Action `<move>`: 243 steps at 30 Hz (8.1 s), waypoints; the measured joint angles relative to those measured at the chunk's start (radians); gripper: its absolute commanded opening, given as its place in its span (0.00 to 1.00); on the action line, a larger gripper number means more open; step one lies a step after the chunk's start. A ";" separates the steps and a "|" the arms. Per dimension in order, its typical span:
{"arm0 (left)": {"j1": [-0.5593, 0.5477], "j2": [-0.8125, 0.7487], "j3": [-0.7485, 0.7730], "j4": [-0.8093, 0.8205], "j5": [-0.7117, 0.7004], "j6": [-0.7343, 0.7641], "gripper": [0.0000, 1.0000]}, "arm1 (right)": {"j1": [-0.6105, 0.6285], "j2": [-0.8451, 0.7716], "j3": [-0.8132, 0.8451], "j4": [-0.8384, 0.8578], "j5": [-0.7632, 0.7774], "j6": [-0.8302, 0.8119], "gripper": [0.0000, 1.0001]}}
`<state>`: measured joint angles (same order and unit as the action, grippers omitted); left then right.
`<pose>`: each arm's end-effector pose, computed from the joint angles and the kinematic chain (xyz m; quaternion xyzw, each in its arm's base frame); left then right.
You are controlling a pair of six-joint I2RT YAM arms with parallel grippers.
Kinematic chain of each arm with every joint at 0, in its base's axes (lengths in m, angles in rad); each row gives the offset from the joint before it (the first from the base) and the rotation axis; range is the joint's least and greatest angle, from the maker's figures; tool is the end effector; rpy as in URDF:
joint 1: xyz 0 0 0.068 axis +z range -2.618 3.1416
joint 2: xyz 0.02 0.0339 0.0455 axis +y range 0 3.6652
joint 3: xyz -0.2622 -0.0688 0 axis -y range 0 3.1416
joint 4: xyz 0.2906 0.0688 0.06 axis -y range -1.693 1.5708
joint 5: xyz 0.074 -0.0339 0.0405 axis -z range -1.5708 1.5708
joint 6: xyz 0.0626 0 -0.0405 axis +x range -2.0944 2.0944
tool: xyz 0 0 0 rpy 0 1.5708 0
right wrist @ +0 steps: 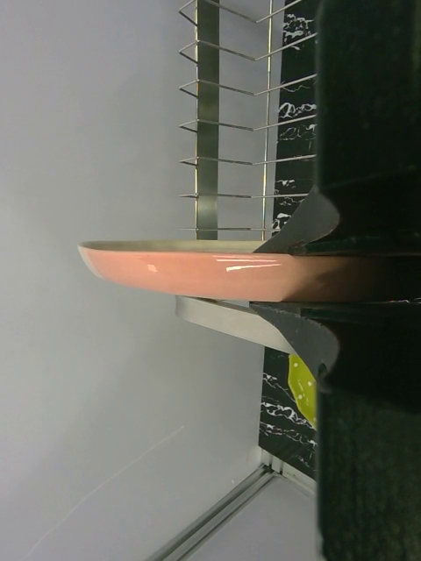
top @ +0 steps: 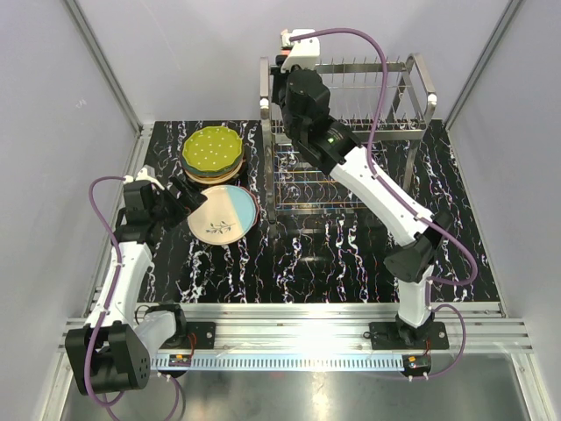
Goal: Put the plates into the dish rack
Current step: Insert the plate into the dish rack, then grab a plate with the left arm, then pass the plate from the left arm to the right
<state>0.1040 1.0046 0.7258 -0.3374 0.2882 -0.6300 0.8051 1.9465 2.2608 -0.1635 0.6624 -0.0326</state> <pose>0.2849 0.0118 0.2350 -0.2538 0.8442 -0.2414 0.4058 0.3715 0.3309 0.5228 -0.0254 0.6634 0.0738 0.7442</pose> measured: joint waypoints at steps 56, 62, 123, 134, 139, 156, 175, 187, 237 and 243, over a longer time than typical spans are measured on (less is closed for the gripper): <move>0.000 0.000 -0.014 0.018 0.016 -0.008 0.99 | 0.019 -0.074 -0.100 0.085 -0.055 0.082 0.50; 0.000 0.000 -0.014 0.018 0.016 -0.008 0.99 | 0.019 -0.085 -0.100 0.084 -0.079 0.088 0.81; 0.022 0.334 0.019 -0.087 -0.077 0.045 0.95 | 0.031 -1.280 -1.529 0.072 -0.626 0.269 0.52; 0.022 0.388 0.018 -0.048 -0.045 0.008 0.81 | 0.033 -1.318 -1.595 0.076 -0.628 0.322 0.48; 0.022 0.393 0.005 -0.020 -0.030 0.000 0.67 | 0.035 -1.332 -1.599 0.076 -0.627 0.341 0.45; 0.030 0.392 -0.001 -0.029 -0.028 -0.026 0.00 | 0.074 -1.309 -1.599 0.037 -0.618 0.370 0.38; 0.029 0.219 -0.001 -0.066 -0.059 0.010 0.00 | 0.571 -0.884 -1.452 0.039 -0.273 0.272 0.55; 0.029 0.148 -0.001 -0.066 -0.052 0.028 0.00 | 0.623 -0.401 -1.234 0.174 -0.144 0.005 0.82; 0.021 0.077 -0.001 0.003 0.094 0.031 0.00 | 0.434 0.267 -0.823 0.644 -0.031 -0.590 0.39; 0.022 0.077 -0.001 0.019 0.098 0.031 0.00 | 0.440 0.264 -0.823 0.648 -0.024 -0.601 0.19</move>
<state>0.1257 1.0817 0.7250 -0.3187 0.3866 -0.5991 1.2453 2.2101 1.4380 0.4843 0.6384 -0.6338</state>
